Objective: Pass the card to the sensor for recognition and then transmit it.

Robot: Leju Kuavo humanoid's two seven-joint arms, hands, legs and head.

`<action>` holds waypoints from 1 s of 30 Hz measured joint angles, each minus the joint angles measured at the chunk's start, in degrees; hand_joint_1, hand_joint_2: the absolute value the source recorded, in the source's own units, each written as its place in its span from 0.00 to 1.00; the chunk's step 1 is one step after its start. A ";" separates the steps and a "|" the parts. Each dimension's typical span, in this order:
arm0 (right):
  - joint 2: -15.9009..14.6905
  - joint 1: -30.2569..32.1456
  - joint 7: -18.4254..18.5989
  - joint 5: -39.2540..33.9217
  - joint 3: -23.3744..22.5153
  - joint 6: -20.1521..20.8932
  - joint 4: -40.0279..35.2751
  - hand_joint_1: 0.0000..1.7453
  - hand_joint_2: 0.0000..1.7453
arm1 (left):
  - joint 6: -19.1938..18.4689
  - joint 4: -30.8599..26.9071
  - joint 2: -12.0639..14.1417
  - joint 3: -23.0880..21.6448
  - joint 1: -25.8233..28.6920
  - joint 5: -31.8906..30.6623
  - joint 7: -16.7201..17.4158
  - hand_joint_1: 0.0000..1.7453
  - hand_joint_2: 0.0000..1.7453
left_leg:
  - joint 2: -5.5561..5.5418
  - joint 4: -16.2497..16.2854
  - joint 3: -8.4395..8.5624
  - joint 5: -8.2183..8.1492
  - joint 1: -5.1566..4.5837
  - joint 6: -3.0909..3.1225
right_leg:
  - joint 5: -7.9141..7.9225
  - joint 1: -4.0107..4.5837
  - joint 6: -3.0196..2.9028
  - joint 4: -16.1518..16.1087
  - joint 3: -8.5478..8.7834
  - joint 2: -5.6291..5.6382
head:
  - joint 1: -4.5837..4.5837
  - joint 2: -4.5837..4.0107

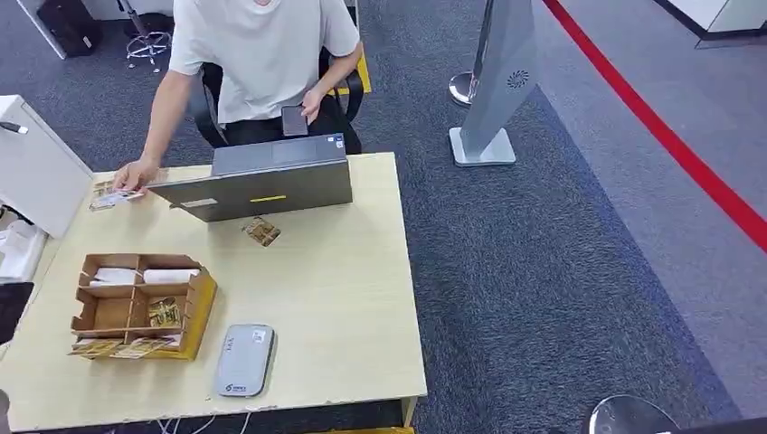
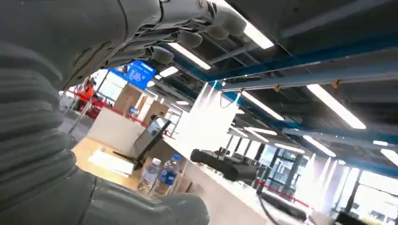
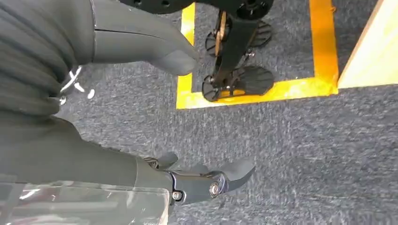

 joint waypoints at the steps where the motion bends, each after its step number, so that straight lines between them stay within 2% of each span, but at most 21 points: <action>1: -0.02 0.09 0.15 -0.02 0.00 -0.18 0.00 0.00 1.00 | -0.18 1.06 0.47 -0.79 -0.66 -1.46 1.33 0.00 1.00 | 0.02 0.02 -0.01 0.00 -0.01 0.00 | 0.00 0.00 0.01 -0.01 -0.08 0.03 | -0.02 0.00; 4: -0.02 0.24 1.23 0.15 0.00 -0.57 0.02 0.00 1.00 | -1.05 6.48 3.61 -4.99 -4.07 -8.02 7.67 0.00 1.00 | -0.03 0.05 -0.17 0.01 0.04 0.00 | 0.02 0.01 0.05 -0.01 -0.12 -0.06 | 0.04 0.00; 7: -0.02 0.46 2.27 0.31 0.00 -1.14 0.02 0.00 1.00 | -1.09 10.01 5.74 -8.94 -6.66 -11.30 9.77 0.00 1.00 | -0.01 0.05 -0.17 0.01 0.02 0.00 | 0.03 0.00 0.06 0.00 -0.12 -0.02 | 0.02 0.00; 10: -0.02 0.80 2.58 0.31 0.00 -1.16 0.07 0.00 1.00 | -1.12 11.85 6.71 -11.94 -8.35 -13.04 11.27 0.00 1.00 | 0.03 0.05 -0.17 0.00 0.03 0.00 | 0.04 0.00 0.06 0.00 -0.14 0.04 | 0.02 0.00; 18: -0.02 1.01 2.60 0.31 0.00 -1.16 0.09 0.00 1.00 | -1.16 14.12 8.00 -14.91 -9.57 -13.56 11.92 0.00 1.00 | 0.05 0.05 -0.18 0.00 0.02 0.00 | 0.03 0.00 0.06 -0.01 -0.17 0.06 | 0.02 0.00; 30: -0.02 1.05 2.71 0.31 0.00 -1.18 0.09 0.00 1.00 | -1.16 15.35 8.20 -15.24 -9.73 -13.56 11.92 0.00 1.00 | 0.11 0.05 -0.18 0.00 0.03 0.00 | 0.03 0.00 0.06 -0.01 -0.18 0.07 | 0.02 0.02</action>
